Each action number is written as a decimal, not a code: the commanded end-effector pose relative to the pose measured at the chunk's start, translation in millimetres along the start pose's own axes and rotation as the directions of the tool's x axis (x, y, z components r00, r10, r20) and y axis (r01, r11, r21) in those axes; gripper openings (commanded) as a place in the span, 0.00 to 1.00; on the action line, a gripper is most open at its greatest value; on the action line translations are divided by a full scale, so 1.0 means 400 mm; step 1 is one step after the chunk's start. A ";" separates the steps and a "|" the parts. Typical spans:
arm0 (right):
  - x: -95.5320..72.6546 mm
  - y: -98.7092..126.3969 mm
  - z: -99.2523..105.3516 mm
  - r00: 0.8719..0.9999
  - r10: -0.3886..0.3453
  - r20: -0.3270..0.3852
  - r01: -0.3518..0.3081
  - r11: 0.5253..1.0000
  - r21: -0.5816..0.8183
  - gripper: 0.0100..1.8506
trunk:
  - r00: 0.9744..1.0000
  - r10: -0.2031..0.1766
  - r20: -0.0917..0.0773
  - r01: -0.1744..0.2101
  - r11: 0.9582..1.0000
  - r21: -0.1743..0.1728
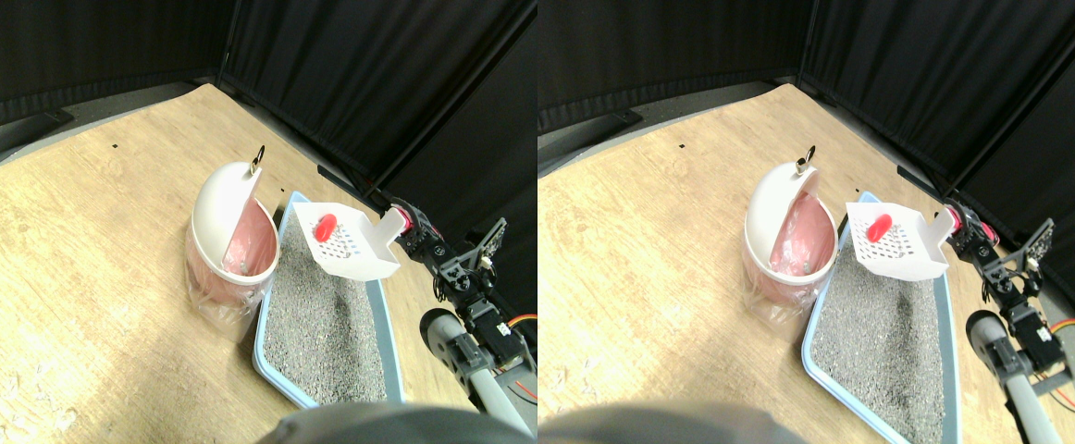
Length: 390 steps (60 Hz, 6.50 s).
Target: Scoop (unimanual)
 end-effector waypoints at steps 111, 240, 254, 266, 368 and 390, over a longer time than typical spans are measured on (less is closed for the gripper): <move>0.052 0.126 0.071 0.995 0.102 0.006 -0.082 0.830 -0.551 0.03 | 0.998 0.062 -0.011 -0.063 0.997 -0.049; -0.049 -0.067 0.067 0.967 -0.107 0.233 0.164 0.956 -0.243 0.03 | 0.992 -0.121 -0.035 0.125 0.984 0.127; -0.092 -0.129 0.047 0.939 -0.170 0.298 0.236 0.951 -0.200 0.03 | 0.983 -0.181 -0.043 0.186 0.964 0.189; -0.130 -0.169 0.026 0.921 -0.209 0.328 0.267 0.953 -0.141 0.03 | 0.973 -0.225 -0.053 0.231 0.945 0.233; -0.175 -0.275 -0.107 0.915 -0.395 0.081 0.388 0.917 0.093 0.03 | 0.965 -0.257 -0.045 0.260 0.937 0.233; -0.161 -0.296 -0.127 0.898 -0.440 0.000 0.439 0.897 0.042 0.03 | 0.969 -0.244 -0.040 0.246 0.943 0.222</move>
